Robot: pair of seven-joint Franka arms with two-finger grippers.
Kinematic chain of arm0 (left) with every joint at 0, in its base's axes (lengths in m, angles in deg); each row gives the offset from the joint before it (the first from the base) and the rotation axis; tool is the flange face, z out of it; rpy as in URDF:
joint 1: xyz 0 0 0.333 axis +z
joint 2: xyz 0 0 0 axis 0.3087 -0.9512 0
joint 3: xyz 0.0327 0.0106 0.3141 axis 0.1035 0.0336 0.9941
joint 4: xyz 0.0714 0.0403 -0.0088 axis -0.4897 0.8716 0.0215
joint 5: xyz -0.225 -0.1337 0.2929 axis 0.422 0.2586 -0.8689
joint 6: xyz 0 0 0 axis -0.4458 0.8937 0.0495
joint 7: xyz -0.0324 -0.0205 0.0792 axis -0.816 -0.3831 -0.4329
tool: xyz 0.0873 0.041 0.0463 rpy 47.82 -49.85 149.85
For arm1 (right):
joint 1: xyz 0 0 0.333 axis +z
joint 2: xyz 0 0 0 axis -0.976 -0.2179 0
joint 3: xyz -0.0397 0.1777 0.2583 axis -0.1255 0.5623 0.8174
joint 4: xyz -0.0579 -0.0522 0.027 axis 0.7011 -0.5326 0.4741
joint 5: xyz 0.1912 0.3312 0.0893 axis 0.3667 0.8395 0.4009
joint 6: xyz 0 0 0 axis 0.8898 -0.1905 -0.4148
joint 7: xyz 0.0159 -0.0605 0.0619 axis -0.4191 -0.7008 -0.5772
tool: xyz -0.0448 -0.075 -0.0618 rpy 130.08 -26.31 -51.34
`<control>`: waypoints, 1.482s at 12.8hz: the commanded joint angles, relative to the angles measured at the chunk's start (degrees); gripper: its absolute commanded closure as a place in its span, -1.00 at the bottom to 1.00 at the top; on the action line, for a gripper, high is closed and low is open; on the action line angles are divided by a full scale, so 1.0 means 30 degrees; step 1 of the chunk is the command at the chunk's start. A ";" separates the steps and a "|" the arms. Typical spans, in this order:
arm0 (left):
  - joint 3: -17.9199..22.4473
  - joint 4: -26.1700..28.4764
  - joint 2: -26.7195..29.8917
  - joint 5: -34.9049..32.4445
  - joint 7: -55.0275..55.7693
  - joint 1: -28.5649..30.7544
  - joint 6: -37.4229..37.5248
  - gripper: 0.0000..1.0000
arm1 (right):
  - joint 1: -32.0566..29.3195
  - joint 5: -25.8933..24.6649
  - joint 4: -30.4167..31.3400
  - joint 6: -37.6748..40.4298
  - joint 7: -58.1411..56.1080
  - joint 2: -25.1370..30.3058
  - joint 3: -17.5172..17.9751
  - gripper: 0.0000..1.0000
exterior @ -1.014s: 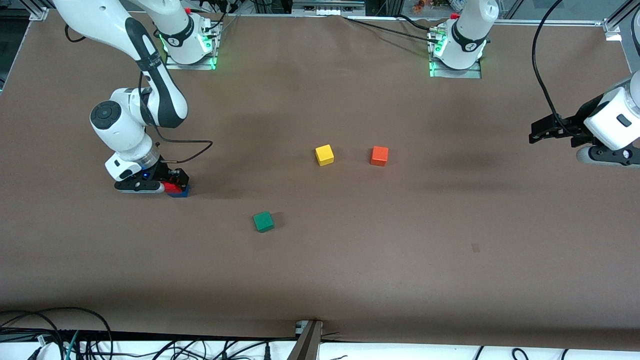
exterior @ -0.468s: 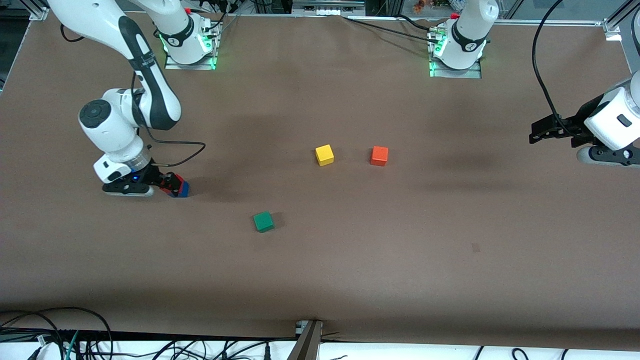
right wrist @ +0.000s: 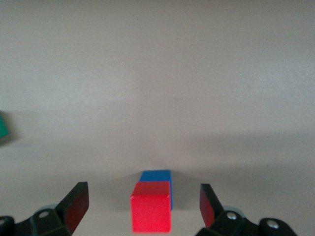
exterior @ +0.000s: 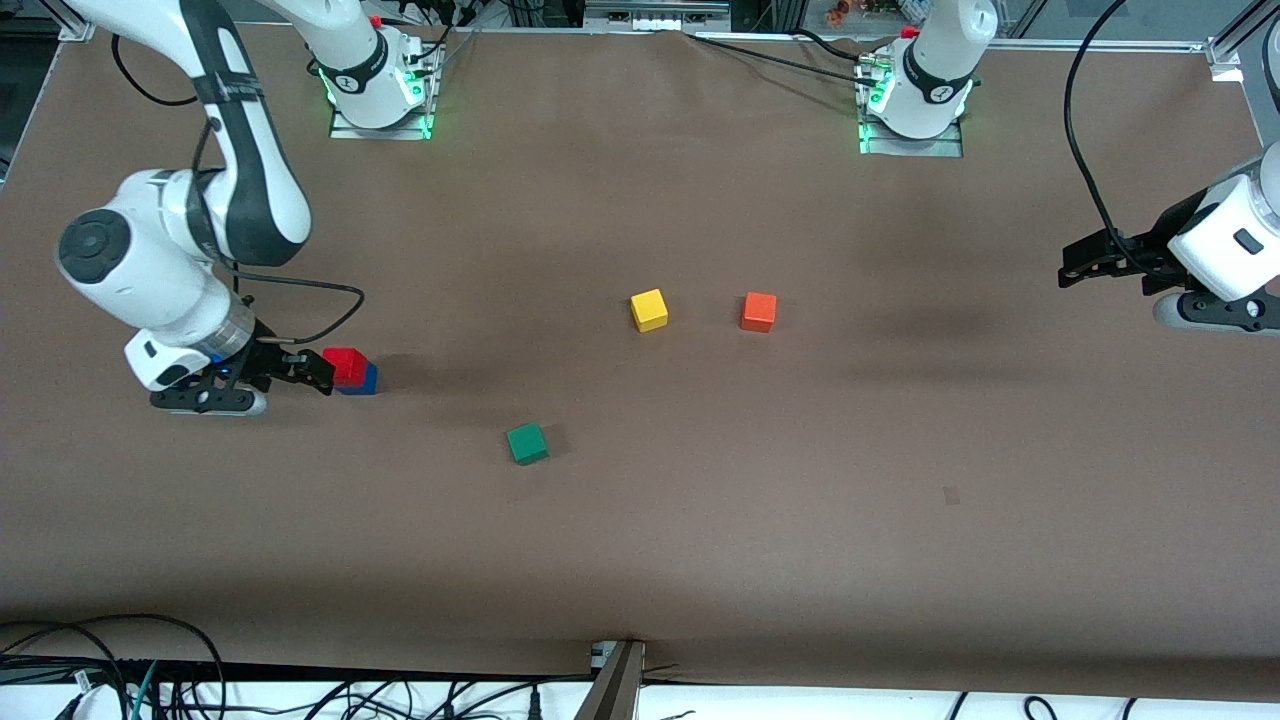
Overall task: Pass red block to right arm, stack on blue
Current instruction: 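Open the right gripper and raise it away from the stack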
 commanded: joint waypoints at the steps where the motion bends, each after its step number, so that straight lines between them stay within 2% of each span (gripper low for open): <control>1: -0.0104 -0.0116 0.0005 0.0201 0.0092 0.0101 -0.0038 -1.00 | -0.0235 -0.0216 -0.3789 0.4697 0.0292 -0.0201 -0.0265 -0.99; 3: -0.0104 -0.0145 0.0005 0.0230 0.0150 0.0101 -0.0067 -1.00 | -0.0411 -0.0188 -0.6344 0.8156 0.0319 -0.0290 -0.0500 -0.99; 5: -0.0104 -0.0319 0.0005 0.0201 0.0209 0.0043 -0.0037 -1.00 | -0.0412 -0.0187 -0.6706 1.0125 0.0495 0.0407 -0.0530 -0.99; 8: -0.0104 -0.0642 -0.0199 0.0201 0.0209 0.0072 -0.0008 -1.00 | -0.0383 -0.0362 -0.6560 1.2735 0.0525 0.2544 -0.0472 -0.99; 11: -0.0104 -0.0643 -0.0200 0.0201 0.0209 -0.0015 0.0021 -1.00 | -0.0353 -0.0509 -0.6559 1.4204 0.0673 0.3954 -0.0472 -0.99; 16: -0.0133 -0.0672 -0.0200 0.0201 0.0209 0.0043 0.0021 -1.00 | -0.0498 -0.0977 -0.6648 1.4588 0.0526 0.4104 -0.0326 -0.99; 17: -0.0133 -0.0672 -0.0200 0.0201 0.0209 0.0014 0.0021 -1.00 | -0.1167 -0.1094 -0.6618 1.4617 0.0467 0.4133 0.0226 -0.99; 19: -0.0133 -0.0672 -0.0229 0.0201 0.0209 0.0014 0.0021 -1.00 | -0.3477 -0.1212 -0.6472 1.4647 0.0467 0.4367 0.2651 -0.99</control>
